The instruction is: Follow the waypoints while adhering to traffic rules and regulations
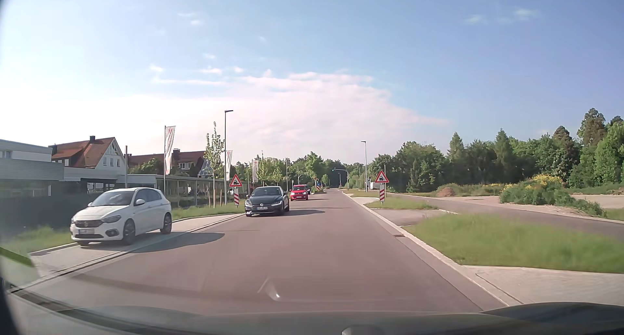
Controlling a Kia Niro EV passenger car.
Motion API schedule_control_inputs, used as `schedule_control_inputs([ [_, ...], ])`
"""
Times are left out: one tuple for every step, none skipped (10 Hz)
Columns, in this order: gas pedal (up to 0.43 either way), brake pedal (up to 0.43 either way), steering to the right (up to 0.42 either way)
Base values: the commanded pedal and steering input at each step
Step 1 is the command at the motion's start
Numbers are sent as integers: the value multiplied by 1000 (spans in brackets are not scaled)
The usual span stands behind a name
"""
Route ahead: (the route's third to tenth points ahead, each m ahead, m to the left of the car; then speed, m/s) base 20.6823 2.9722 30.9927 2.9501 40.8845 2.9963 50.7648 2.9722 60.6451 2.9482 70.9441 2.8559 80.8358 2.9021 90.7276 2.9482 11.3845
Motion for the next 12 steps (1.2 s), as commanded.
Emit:
schedule_control_inputs([
  [87, 0, 7],
  [87, 0, 7],
  [87, 0, 8],
  [87, 0, 8],
  [87, 0, 8],
  [87, 0, 6],
  [87, 0, 4],
  [87, 0, 4],
  [87, 0, 4],
  [87, 0, 3],
  [87, 0, 1],
  [87, 0, 0],
])
